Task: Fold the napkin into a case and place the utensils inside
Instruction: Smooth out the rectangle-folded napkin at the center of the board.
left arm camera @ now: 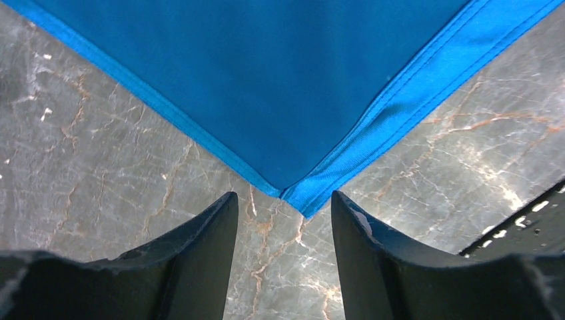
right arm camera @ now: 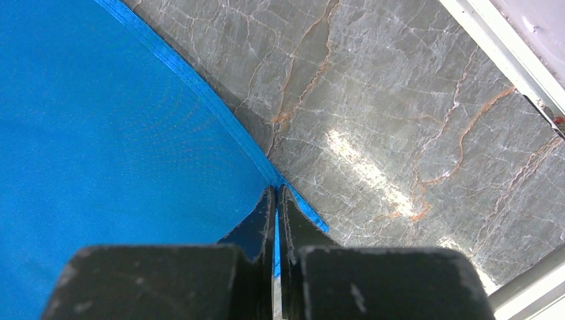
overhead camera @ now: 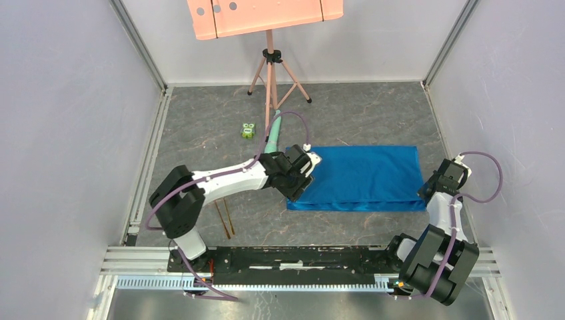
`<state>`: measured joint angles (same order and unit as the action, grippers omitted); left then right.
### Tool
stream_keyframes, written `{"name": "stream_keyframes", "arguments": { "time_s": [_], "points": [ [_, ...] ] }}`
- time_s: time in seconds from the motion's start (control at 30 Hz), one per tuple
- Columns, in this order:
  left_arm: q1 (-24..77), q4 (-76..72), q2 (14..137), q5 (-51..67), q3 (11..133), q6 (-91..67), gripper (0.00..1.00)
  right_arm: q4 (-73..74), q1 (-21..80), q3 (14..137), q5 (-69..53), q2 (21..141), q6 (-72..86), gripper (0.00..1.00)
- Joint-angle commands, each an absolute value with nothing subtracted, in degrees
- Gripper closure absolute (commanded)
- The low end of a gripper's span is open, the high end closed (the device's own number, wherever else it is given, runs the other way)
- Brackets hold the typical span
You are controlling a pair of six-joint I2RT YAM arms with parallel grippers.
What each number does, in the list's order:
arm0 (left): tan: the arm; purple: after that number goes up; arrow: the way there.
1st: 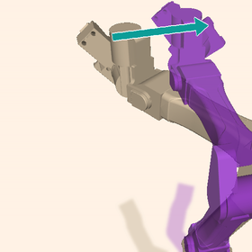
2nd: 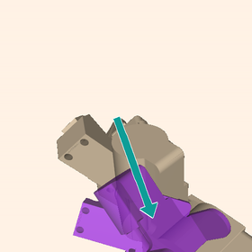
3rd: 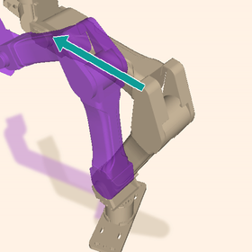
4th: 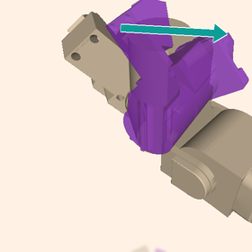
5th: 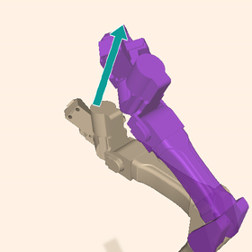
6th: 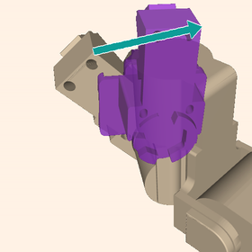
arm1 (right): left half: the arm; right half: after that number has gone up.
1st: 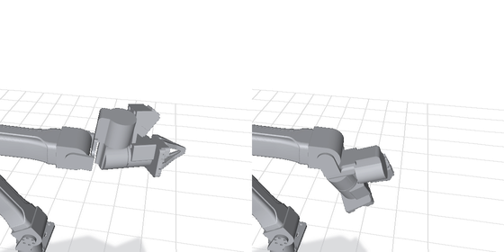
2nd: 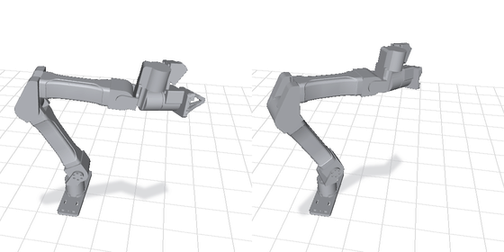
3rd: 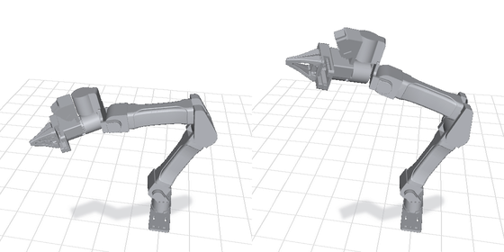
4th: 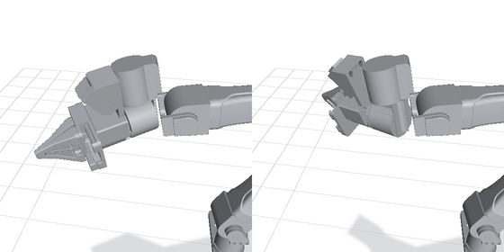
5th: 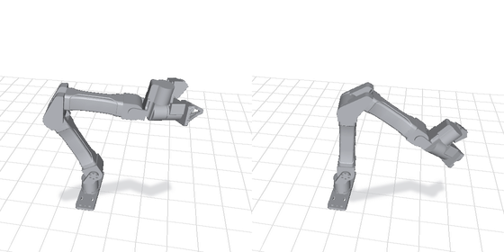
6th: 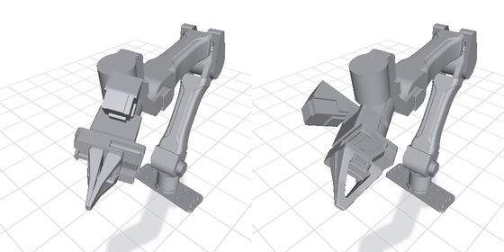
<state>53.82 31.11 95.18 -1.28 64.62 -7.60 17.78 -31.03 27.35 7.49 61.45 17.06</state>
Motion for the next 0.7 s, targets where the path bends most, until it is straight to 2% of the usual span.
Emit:
{"name": "stream_keyframes", "arguments": {
  "time_s": [0.0, 0.33, 0.67],
  "points": [
    [54.5, 33.3, 99.4, -1.7, 68.7, -1.8, 0.40, 17.6, -31.2, 29.7, 6.4, 61.1, 16.3, 1.00],
    [54.9, 32.8, 104.2, -5.4, 69.3, -2.1, 0.42, 17.0, -31.2, 29.8, 5.3, 61.7, 16.2, 1.00],
    [54.9, 33.0, 105.4, -0.6, 68.0, -1.7, 0.41, 17.2, -31.2, 30.3, 4.9, 61.9, 16.2, 1.00]
  ]
}}
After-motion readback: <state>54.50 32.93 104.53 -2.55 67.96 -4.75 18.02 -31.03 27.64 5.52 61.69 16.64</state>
